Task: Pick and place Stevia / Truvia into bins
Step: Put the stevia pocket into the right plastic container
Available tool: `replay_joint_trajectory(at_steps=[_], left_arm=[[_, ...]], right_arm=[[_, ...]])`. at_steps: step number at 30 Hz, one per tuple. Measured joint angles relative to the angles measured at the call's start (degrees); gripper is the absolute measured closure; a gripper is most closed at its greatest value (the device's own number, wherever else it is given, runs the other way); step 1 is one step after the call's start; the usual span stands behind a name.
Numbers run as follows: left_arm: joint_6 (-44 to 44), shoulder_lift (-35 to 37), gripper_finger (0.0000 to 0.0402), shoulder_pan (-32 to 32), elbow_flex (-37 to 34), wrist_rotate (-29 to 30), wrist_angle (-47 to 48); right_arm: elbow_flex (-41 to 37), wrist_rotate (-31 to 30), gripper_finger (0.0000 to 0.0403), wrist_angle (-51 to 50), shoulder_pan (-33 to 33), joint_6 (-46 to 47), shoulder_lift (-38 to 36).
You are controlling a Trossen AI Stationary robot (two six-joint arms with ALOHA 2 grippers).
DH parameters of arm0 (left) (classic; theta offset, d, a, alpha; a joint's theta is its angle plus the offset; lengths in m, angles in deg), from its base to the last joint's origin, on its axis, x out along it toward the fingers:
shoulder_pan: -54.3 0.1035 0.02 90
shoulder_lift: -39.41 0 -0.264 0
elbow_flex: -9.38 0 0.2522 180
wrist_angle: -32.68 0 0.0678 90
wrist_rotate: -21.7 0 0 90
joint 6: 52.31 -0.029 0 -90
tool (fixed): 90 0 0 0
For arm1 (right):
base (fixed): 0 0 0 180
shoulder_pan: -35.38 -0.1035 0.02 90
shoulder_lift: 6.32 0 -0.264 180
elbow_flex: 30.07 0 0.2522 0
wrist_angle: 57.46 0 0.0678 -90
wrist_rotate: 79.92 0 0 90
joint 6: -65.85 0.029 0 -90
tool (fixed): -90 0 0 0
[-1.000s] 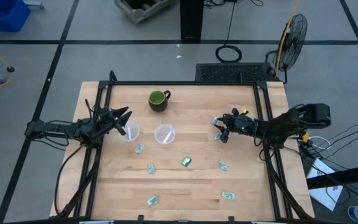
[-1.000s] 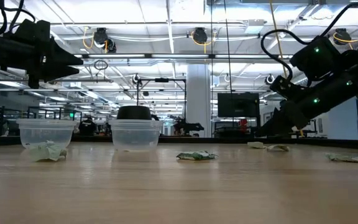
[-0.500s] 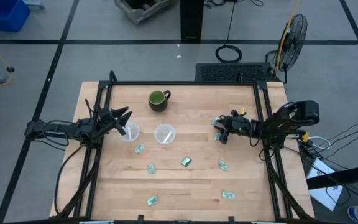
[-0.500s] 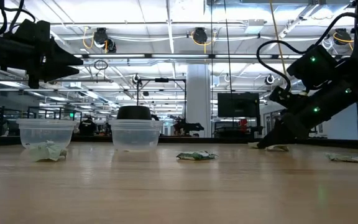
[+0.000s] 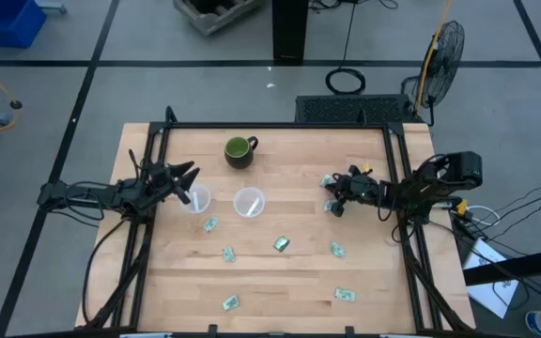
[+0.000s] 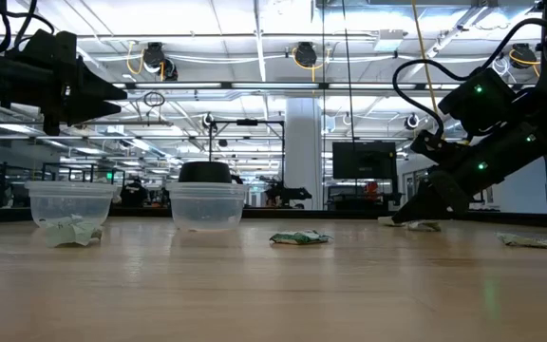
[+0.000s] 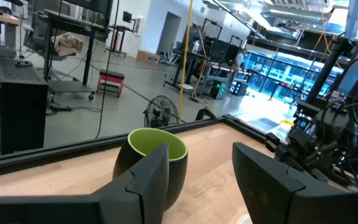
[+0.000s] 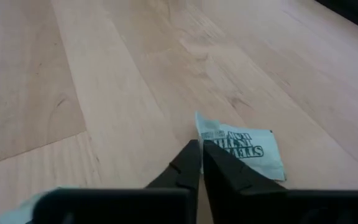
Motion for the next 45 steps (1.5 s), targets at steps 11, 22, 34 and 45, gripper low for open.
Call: replay_joint_trajectory(at_steps=[11, 22, 34, 45], left_arm=[[0.15, 0.0, 0.0218, 0.0, 0.0, 0.02, -0.03], [0.31, 0.0, 0.0218, 0.0, 0.0, 0.04, -0.35], [2.02, 0.01, 0.0218, 0.0, 0.0, -0.19, -0.26], [3.05, 0.0, 0.0218, 0.0, 0.0, -1.27, 0.89]], right_arm=[[3.05, 8.15, 0.0402, 22.49, -2.76, 1.7, -0.03], [41.49, 12.35, 0.0402, -32.02, -9.38, -14.48, 2.69], [54.2, 16.12, 0.0403, -21.05, -10.83, -12.97, 21.1], [54.86, 12.07, 0.0403, -21.28, -10.14, -12.57, 25.2]])
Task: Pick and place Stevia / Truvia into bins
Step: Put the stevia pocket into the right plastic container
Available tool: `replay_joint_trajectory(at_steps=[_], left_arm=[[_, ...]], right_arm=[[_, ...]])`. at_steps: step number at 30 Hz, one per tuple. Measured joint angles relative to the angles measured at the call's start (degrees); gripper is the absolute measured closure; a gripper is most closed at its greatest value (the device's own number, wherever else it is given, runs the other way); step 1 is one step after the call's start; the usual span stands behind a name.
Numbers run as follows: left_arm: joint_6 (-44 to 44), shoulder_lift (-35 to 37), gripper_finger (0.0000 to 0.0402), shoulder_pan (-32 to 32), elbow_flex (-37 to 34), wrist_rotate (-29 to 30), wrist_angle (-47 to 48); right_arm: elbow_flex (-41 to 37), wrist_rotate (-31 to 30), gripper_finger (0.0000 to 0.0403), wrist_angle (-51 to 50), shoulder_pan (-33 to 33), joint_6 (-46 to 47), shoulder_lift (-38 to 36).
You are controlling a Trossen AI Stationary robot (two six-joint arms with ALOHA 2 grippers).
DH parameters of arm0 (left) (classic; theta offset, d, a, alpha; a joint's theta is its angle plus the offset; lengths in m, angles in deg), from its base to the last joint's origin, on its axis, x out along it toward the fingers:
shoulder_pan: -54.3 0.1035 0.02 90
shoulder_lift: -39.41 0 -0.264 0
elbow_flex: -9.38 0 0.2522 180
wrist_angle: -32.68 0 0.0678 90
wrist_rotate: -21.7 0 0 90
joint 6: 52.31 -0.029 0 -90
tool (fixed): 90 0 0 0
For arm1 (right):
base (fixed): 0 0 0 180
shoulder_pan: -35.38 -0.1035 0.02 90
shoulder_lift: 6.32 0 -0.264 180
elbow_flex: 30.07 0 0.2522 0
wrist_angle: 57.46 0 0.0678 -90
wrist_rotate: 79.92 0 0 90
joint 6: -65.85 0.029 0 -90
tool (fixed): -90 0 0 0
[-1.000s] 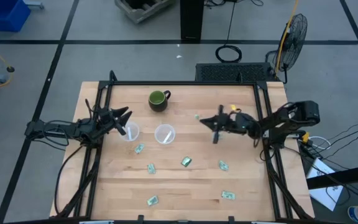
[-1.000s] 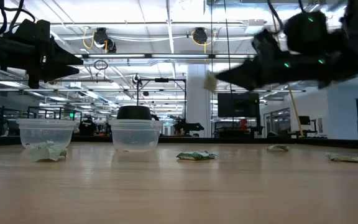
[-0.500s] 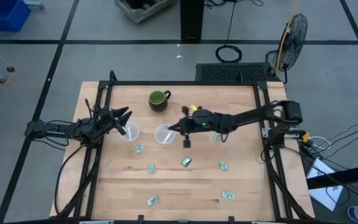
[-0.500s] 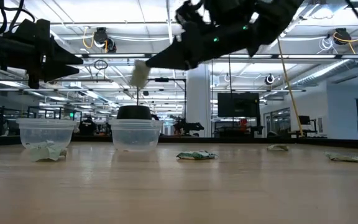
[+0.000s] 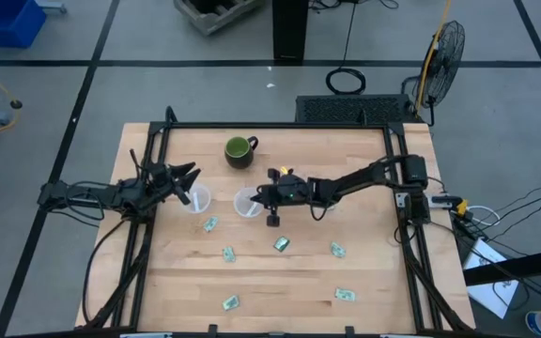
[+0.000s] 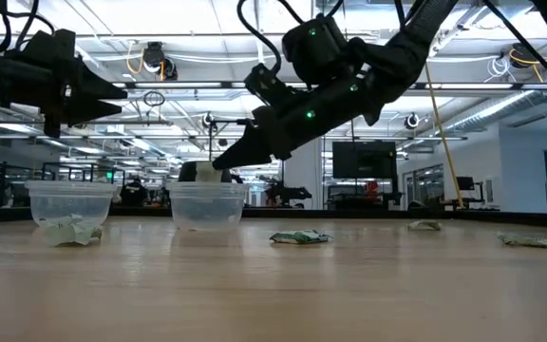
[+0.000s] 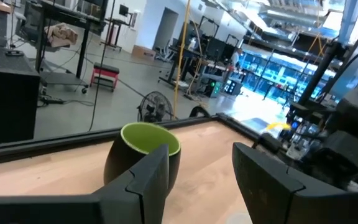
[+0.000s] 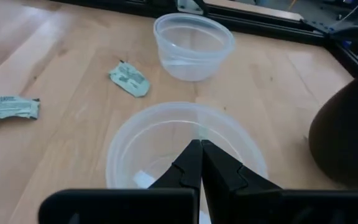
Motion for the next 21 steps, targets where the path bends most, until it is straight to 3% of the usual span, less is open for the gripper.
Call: replay_joint_trajectory(at_steps=[15, 21], left_arm=[[2.24, -0.26, 0.0218, 0.0, 0.0, -0.26, 1.53], [2.22, -0.26, 0.0218, 0.0, 0.0, -0.27, 1.51]], right_arm=[[-0.07, 2.93, 0.0402, -3.06, 0.28, 3.88, -0.02], [-0.07, 2.95, 0.0377, -3.34, 0.24, 3.87, -0.02]])
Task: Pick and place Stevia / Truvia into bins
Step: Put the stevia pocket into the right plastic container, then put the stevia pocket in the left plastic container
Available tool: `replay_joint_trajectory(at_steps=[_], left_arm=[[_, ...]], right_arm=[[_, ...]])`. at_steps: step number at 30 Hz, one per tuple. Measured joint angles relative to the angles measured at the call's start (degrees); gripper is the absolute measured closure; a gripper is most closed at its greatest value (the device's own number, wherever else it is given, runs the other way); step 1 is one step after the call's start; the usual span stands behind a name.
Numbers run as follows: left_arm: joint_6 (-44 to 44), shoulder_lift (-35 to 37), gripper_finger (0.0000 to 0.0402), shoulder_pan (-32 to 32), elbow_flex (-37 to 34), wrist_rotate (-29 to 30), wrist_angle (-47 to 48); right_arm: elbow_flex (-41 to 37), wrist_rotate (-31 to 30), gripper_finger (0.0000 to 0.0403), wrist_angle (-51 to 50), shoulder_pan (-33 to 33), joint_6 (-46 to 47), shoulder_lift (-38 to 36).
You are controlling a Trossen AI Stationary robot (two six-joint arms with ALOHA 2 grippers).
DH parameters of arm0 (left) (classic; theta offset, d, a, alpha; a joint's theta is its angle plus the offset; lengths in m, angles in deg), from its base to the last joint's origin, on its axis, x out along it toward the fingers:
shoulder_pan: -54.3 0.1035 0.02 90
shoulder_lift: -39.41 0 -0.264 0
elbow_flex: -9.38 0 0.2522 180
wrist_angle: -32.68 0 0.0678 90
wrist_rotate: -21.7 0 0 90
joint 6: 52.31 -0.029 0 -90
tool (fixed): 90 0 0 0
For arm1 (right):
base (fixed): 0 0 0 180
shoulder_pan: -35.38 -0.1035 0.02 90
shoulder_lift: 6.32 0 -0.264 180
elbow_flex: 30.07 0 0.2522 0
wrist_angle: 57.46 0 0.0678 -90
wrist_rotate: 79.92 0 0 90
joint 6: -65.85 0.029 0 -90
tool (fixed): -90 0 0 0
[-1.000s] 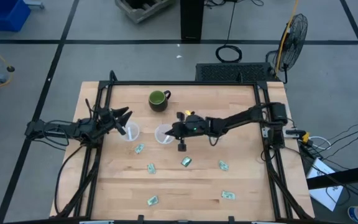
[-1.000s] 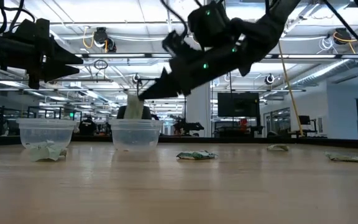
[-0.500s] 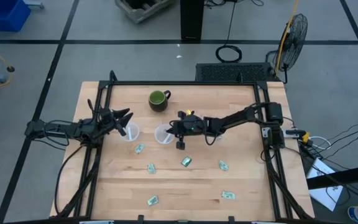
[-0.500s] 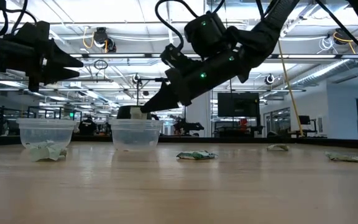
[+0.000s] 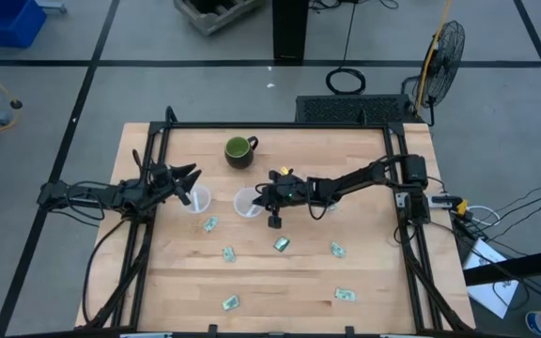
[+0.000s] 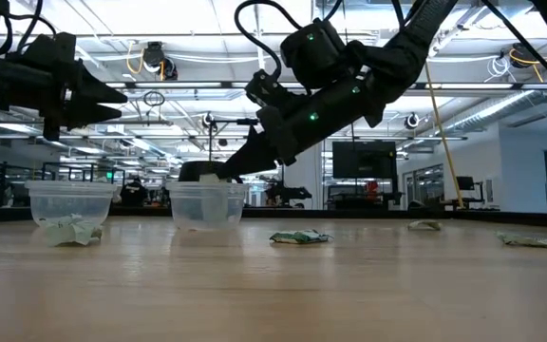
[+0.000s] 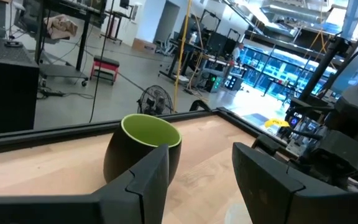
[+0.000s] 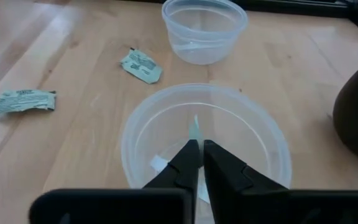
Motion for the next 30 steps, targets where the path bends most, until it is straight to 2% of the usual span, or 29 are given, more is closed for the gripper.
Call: replay_joint_trajectory(at_steps=[9, 17, 23, 30], left_arm=[[-0.02, 0.0, 0.0218, 0.0, 0.0, -0.6, 0.08], [-0.81, 0.0, 0.0218, -0.04, 0.0, -12.52, -0.18], [-0.75, -0.14, 0.0218, -1.95, 0.02, -15.7, -4.91], [-3.72, -5.72, 0.0218, -6.16, 1.01, -13.76, -11.9]], right_arm=[[-0.02, 0.0, 0.0331, 0.99, -0.01, -0.12, 0.0], [-0.07, 0.05, 0.0313, 0.52, -1.18, -4.57, -3.41], [-0.04, 0.0, 0.0312, -9.11, -2.97, -10.48, -11.62], [-0.07, -0.07, 0.0312, -25.55, -3.17, -6.97, -19.96]])
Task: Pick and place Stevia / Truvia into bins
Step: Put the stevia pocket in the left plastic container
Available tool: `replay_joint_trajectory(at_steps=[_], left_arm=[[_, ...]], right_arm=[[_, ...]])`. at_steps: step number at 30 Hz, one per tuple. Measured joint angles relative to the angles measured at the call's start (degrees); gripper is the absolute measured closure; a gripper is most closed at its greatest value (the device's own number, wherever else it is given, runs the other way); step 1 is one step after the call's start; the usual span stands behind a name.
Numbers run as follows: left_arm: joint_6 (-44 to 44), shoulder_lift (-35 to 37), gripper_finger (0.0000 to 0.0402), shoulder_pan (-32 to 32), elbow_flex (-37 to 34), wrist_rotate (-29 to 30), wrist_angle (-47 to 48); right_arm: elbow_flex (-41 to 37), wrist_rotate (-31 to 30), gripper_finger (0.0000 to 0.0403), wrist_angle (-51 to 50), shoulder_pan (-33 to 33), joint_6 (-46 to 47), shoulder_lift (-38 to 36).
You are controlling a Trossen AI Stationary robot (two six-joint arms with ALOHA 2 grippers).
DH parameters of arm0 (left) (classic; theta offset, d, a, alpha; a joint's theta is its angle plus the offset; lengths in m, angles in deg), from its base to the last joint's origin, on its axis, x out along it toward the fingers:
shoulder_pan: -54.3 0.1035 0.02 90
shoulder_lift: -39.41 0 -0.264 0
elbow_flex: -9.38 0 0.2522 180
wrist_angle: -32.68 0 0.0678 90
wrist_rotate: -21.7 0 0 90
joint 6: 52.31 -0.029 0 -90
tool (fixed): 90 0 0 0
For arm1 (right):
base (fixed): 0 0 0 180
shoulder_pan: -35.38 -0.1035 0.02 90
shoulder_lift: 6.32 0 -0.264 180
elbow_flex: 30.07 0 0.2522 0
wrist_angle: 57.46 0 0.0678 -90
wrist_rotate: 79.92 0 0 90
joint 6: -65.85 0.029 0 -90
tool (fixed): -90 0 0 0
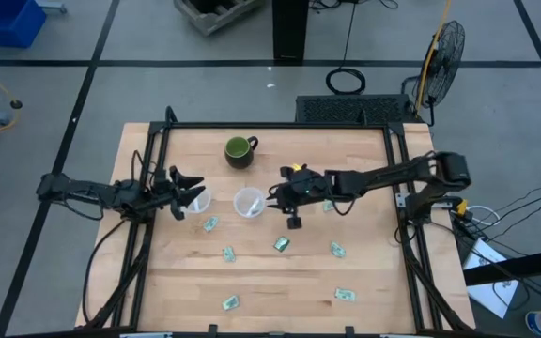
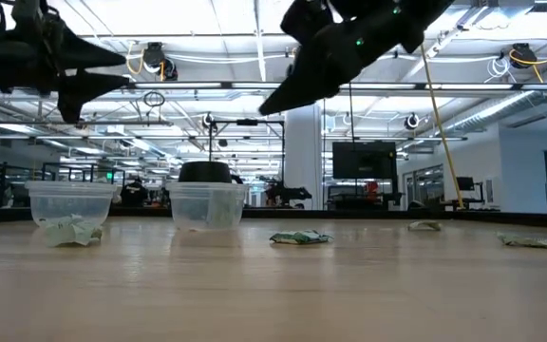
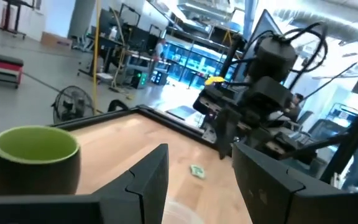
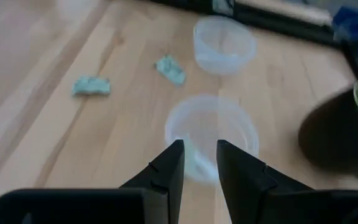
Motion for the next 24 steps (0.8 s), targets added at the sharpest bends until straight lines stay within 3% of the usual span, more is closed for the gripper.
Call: replay_joint_trajectory(at_steps=[4, 9, 13, 19, 24], left_arm=[[-2.88, -7.3, 0.0218, -3.06, 5.08, 2.89, 0.09], [-8.78, -22.19, 0.0218, -7.65, 14.22, 7.06, 1.22], [-8.97, -34.01, 0.0218, -10.82, 22.76, 9.38, 10.64], [10.67, -47.02, 0.0218, -15.7, 33.85, 5.91, 34.82], [28.53, -54.04, 0.0218, -18.8, 37.84, 1.19, 41.49]], right_arm=[[0.0, -0.01, 0.0312, -5.99, 0.0, 0.74, -2.98], [0.0, -0.19, 0.0312, -8.56, 0.0, 0.79, -4.17], [0.0, -0.35, 0.0312, -9.04, 0.02, 0.73, -4.17], [-0.04, -0.37, 0.0312, -11.97, 0.02, 0.64, -4.17], [-1.59, -0.33, 0.0312, -11.36, 0.02, 0.17, -4.17]])
